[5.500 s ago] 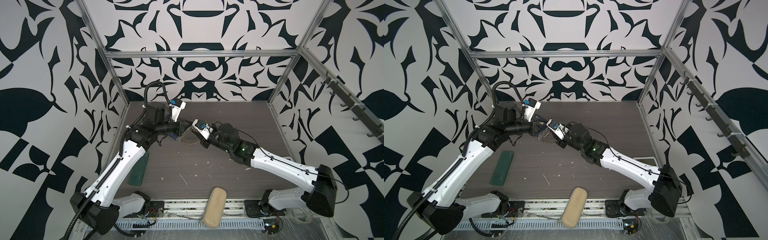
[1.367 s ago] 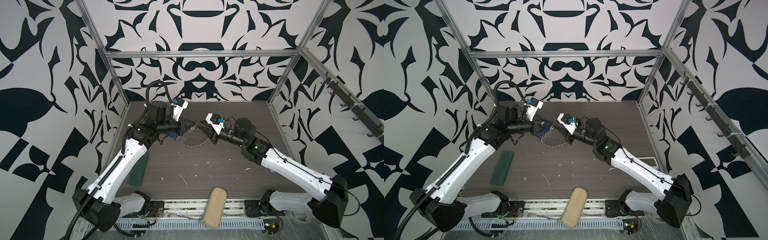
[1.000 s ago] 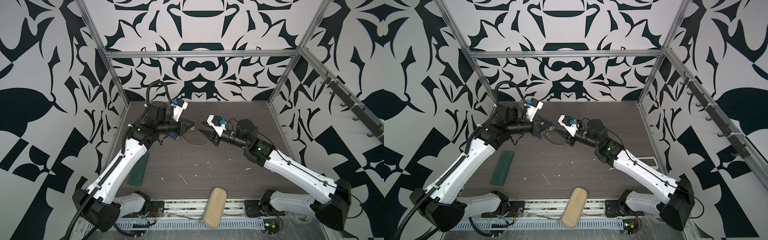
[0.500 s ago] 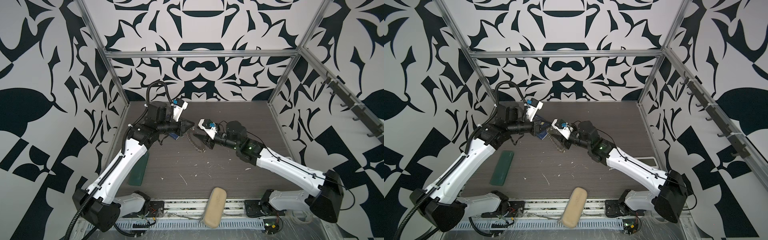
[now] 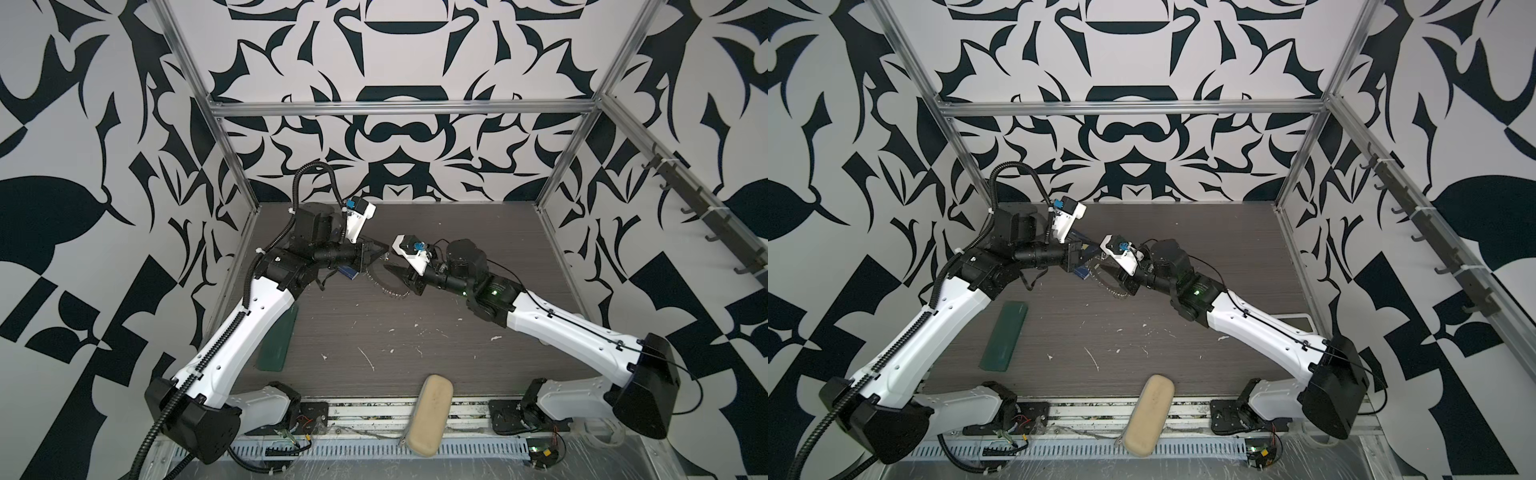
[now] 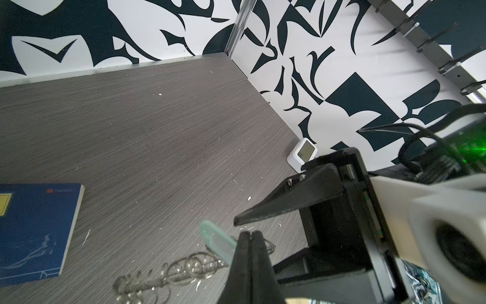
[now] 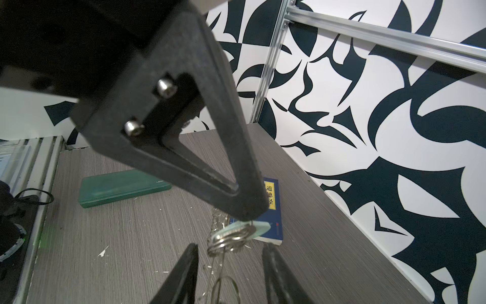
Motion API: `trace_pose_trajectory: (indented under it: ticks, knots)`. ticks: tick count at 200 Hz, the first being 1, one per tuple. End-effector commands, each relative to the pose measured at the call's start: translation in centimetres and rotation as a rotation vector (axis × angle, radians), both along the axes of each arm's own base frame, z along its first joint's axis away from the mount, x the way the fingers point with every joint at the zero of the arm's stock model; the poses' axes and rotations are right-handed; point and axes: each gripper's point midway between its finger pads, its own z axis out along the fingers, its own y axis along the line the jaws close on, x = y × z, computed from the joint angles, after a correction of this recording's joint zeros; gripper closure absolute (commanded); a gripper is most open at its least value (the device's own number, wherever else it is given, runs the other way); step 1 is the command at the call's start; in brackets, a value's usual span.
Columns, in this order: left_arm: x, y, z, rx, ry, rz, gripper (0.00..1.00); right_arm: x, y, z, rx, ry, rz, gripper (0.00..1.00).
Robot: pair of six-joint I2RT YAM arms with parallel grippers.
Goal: Remove the keys from the keyring
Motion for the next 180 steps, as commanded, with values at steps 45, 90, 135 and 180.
trace_pose_trajectory:
  ticks: [45,90,135,180]
  knots:
    - [-0.7,0.3,2.4,-0.033,-0.058,0.002,1.00,0.9,-1.1,4.3,0.043,-0.101,-0.083,0.64]
    - [-0.6,0.3,2.4,-0.032,-0.060,0.002,1.00,0.7,-1.6,4.5,0.039,-0.110,-0.095,0.73]
    - [-0.5,0.3,2.5,-0.034,-0.062,0.003,1.00,0.5,-1.8,4.7,0.034,-0.115,-0.096,0.82]
    - [-0.6,0.3,2.6,-0.035,-0.064,0.004,1.00,0.3,-0.8,4.4,0.023,-0.103,-0.043,0.88]
